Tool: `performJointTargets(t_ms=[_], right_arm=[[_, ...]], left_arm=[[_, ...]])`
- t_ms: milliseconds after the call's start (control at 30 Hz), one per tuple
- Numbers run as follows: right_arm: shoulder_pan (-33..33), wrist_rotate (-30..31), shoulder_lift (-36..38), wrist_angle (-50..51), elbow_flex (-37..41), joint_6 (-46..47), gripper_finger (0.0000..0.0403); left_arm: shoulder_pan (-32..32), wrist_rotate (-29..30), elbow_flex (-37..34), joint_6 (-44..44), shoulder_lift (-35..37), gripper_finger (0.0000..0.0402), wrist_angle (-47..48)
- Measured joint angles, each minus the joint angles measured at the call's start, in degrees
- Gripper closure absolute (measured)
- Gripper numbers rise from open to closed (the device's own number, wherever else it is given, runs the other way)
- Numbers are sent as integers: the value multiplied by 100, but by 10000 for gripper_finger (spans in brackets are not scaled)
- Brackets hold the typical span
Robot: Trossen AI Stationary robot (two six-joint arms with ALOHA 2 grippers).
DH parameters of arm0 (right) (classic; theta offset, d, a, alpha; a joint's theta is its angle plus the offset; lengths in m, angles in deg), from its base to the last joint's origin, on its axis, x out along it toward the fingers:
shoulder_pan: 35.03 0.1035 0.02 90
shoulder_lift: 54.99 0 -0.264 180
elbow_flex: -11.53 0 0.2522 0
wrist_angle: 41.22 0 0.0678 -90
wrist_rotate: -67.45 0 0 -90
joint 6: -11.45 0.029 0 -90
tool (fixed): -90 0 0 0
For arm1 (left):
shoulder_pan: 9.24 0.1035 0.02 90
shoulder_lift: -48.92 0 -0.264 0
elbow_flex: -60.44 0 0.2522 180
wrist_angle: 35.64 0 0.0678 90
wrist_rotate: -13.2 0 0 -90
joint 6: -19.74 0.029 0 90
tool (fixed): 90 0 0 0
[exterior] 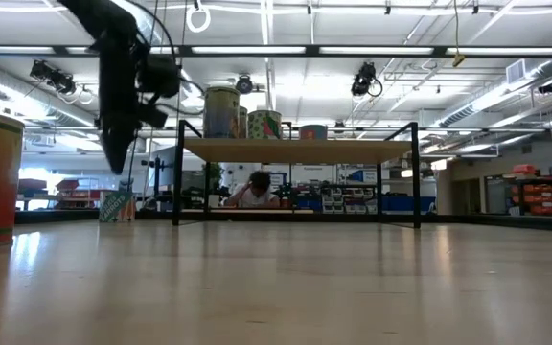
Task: Pick and place cans onto a shelf
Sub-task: Put the carrot can on top of the shelf
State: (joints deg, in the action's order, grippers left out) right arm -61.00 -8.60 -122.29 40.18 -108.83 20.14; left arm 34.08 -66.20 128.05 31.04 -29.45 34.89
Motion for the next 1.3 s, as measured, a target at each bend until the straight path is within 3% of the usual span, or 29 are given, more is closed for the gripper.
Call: performJointTargets(t_ms=[200,433,667,867,1133,1300], right_arm=[[-47,4,-30,4,0,91,302],[-42,4,-127,24,0,599,302],[-42,-5,-359,31,0,753,302],[-41,-17,-583,24,0,767,302],[-47,-35,-766,17,0,529,302],[-58,-20,-738,16,0,299,302]], left_arm=[[-10,709,-878,554,125,171,-756],[-14,1177,-1089,1022,201,171,-1454],[274,1031,-1329,1307,-55,179,-1893],[410,1191,-1443,1008,-184,242,-2133],[406,1042,-1439,667,-186,376,-2203],[267,934,-1245,305,29,385,-1204]])
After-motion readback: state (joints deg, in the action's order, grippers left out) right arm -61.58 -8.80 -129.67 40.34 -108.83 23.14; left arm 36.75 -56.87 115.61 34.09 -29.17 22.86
